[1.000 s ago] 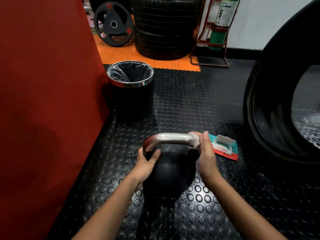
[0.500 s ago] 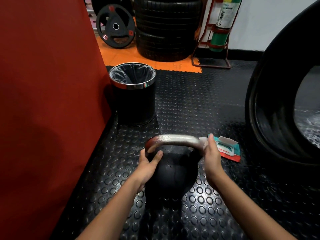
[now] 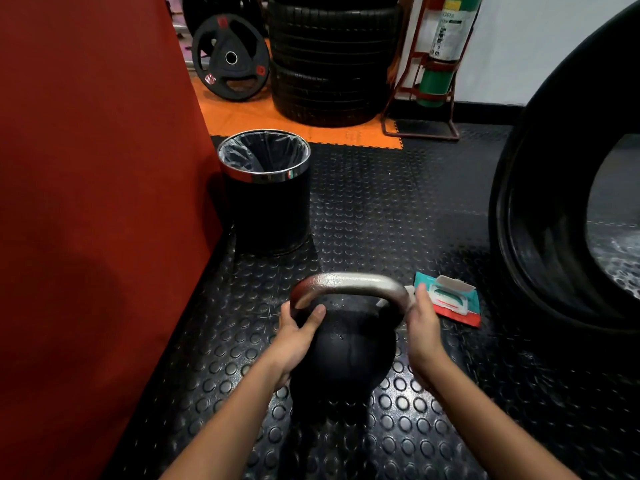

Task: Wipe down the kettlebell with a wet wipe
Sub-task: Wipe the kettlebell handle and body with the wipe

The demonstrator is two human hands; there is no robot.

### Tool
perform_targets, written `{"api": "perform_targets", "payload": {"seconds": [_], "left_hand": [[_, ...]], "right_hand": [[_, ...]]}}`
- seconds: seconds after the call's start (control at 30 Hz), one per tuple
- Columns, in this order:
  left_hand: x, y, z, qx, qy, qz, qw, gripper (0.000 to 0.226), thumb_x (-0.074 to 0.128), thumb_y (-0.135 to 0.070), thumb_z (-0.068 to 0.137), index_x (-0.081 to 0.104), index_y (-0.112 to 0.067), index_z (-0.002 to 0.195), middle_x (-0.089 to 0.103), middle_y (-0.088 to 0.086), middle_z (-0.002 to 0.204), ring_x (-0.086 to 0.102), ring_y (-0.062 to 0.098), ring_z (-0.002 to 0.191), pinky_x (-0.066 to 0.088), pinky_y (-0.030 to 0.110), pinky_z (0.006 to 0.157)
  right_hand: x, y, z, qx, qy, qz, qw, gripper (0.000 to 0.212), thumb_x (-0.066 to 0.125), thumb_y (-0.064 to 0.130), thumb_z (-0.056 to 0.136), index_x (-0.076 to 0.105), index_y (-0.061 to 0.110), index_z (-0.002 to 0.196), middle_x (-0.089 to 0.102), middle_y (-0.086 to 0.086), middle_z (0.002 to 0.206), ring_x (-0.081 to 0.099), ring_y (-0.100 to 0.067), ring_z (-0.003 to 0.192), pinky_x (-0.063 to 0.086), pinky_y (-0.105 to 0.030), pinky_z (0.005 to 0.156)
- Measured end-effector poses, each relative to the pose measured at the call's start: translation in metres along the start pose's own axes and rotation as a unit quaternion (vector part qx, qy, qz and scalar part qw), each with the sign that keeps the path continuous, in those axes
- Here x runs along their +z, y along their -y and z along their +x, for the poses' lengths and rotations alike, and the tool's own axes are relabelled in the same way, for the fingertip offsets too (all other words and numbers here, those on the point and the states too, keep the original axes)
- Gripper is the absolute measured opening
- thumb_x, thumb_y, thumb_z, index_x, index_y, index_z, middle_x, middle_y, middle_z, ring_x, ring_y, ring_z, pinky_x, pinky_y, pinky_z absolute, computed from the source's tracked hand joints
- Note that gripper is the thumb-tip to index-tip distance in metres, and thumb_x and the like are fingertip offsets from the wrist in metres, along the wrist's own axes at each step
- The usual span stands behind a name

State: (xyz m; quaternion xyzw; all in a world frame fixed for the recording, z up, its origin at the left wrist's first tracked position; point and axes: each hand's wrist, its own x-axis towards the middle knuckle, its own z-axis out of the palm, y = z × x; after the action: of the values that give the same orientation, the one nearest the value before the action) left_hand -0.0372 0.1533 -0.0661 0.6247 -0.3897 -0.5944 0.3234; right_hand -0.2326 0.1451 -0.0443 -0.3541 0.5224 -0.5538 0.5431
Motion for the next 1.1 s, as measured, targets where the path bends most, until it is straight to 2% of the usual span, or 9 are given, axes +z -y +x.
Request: {"api": "perform_targets", "payload": {"seconds": [0.1,0.2,0.3,0.43,0.53,0.63,0.83,0.97,1.1], "left_hand": [[0.000,0.001,0.001,0.006,0.004,-0.015,1.000,0.078,0.053,-0.053,0.093,0.007,-0.030,0.152,0.032,0.001,0.151,0.037,0.012,0.115,0.034,0.028,0.089],[0.000,0.001,0.000,0.007,0.000,-0.021,1.000,0.074,0.054,-0.052,0.093,0.011,-0.032,0.150,0.038,-0.002,0.142,0.040,0.012,0.112,0.037,0.028,0.086],[-0.002,0.005,0.004,0.006,-0.002,-0.011,1.000,0.076,0.057,-0.061,0.086,0.016,-0.038,0.146,0.037,-0.001,0.150,0.042,0.014,0.116,0.038,0.031,0.090],[-0.001,0.004,0.004,-0.001,-0.007,-0.007,1.000,0.082,0.054,-0.057,0.091,0.006,-0.032,0.153,0.031,0.001,0.153,0.037,0.012,0.118,0.033,0.029,0.093],[-0.001,0.003,0.004,-0.010,-0.002,0.000,1.000,0.089,0.055,-0.061,0.088,0.002,-0.032,0.153,0.028,0.000,0.155,0.035,0.021,0.136,0.031,0.029,0.096],[-0.003,0.006,0.009,-0.010,0.001,-0.005,1.000,0.101,0.061,-0.078,0.071,0.010,-0.041,0.150,0.031,-0.002,0.156,0.038,0.022,0.137,0.036,0.035,0.105],[-0.003,0.010,0.012,0.000,0.004,-0.012,1.000,0.092,0.060,-0.072,0.076,0.013,-0.041,0.149,0.035,-0.002,0.152,0.042,0.019,0.129,0.039,0.032,0.096],[-0.001,0.010,0.012,0.007,-0.004,-0.022,1.000,0.074,0.056,-0.059,0.088,0.017,-0.037,0.147,0.038,-0.006,0.145,0.041,0.012,0.117,0.036,0.029,0.090],[0.000,0.011,0.014,0.009,0.000,-0.019,1.000,0.077,0.053,-0.056,0.092,0.009,-0.035,0.151,0.036,-0.004,0.146,0.035,0.010,0.114,0.034,0.028,0.091]], "right_hand": [[0.003,0.009,0.005,-0.048,0.010,-0.025,0.999,0.059,0.021,0.040,0.109,0.063,0.001,0.096,0.073,0.003,0.071,0.067,0.004,0.067,0.050,-0.014,0.071],[0.008,0.000,0.001,-0.073,0.006,-0.052,0.996,0.066,0.031,0.066,0.100,0.069,0.015,0.116,0.073,-0.010,0.110,0.069,-0.015,0.105,0.052,-0.031,0.094],[0.002,-0.019,-0.001,-0.108,-0.003,-0.130,0.986,0.061,0.036,0.074,0.095,0.067,0.030,0.124,0.067,0.000,0.128,0.058,-0.021,0.127,0.039,-0.045,0.113],[-0.005,-0.013,0.008,-0.013,0.012,-0.011,1.000,0.058,0.025,0.046,0.109,0.068,0.007,0.105,0.078,0.001,0.091,0.072,-0.004,0.087,0.054,-0.021,0.088],[-0.011,0.004,0.028,0.015,0.042,-0.047,0.998,0.069,0.024,0.050,0.107,0.064,-0.003,0.089,0.067,-0.012,0.071,0.065,-0.017,0.066,0.053,-0.027,0.072],[-0.007,0.014,0.031,0.029,0.069,-0.077,0.994,0.078,0.024,0.057,0.106,0.069,-0.006,0.093,0.070,-0.019,0.080,0.067,-0.023,0.075,0.053,-0.025,0.075],[-0.010,-0.014,0.007,-0.023,-0.019,-0.075,0.997,0.070,0.047,0.072,0.090,0.071,0.015,0.122,0.071,-0.006,0.126,0.061,-0.022,0.125,0.038,-0.045,0.117],[-0.014,-0.012,0.008,0.007,-0.025,-0.102,0.994,0.049,0.035,0.043,0.108,0.073,0.013,0.103,0.074,-0.006,0.105,0.067,-0.013,0.099,0.046,-0.029,0.106],[-0.002,0.000,0.008,-0.087,-0.028,-0.158,0.983,0.043,0.035,0.041,0.107,0.075,0.024,0.100,0.075,0.003,0.107,0.066,-0.016,0.108,0.047,-0.031,0.097]]}}
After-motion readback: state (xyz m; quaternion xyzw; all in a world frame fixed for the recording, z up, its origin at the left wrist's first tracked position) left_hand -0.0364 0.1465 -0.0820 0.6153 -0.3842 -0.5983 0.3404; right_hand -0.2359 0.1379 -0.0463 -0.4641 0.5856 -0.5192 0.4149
